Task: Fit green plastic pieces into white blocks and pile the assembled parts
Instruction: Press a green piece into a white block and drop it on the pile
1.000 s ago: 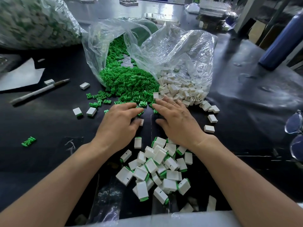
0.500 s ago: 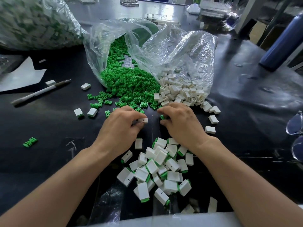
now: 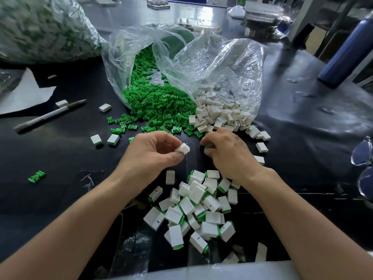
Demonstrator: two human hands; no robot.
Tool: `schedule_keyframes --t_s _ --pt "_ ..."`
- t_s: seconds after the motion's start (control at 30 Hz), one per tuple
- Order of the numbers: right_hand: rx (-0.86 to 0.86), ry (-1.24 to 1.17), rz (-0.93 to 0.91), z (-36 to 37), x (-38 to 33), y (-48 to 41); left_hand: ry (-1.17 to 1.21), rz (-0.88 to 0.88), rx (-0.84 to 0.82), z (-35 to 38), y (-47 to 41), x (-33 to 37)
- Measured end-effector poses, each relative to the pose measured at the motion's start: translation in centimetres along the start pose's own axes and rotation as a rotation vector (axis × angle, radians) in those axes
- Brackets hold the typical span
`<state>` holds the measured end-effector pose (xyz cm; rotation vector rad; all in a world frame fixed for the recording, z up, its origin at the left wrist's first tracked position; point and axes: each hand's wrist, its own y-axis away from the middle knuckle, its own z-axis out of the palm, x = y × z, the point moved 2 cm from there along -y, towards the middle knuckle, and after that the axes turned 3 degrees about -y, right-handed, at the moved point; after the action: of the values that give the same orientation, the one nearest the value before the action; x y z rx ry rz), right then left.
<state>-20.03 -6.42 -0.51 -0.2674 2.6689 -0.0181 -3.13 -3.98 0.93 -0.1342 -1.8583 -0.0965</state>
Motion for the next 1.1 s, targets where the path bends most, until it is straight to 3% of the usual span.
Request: schedule_keyframes --t_s 0.23,0.37,0.57,1.1 --pt "0.080 -0.090 -0.014 -1.1 -0.1 0.6 0.043 -0.031 -0.002 0.0 0.2 0.1" --pt "0.160 -0.420 0.008 -2.2 -0.7 1.2 0.024 -0.003 0.001 -0.1 0.5 0.4" --pt "0.111 -0.762 -0.076 -2.4 -2.5 2.0 0.062 -0.026 0.013 -0.1 0.5 0.4" --pt "0.036 -0.815 -0.164 -2.0 -3.1 2.3 0.067 0.045 -0.101 0.2 0.8 0.5"
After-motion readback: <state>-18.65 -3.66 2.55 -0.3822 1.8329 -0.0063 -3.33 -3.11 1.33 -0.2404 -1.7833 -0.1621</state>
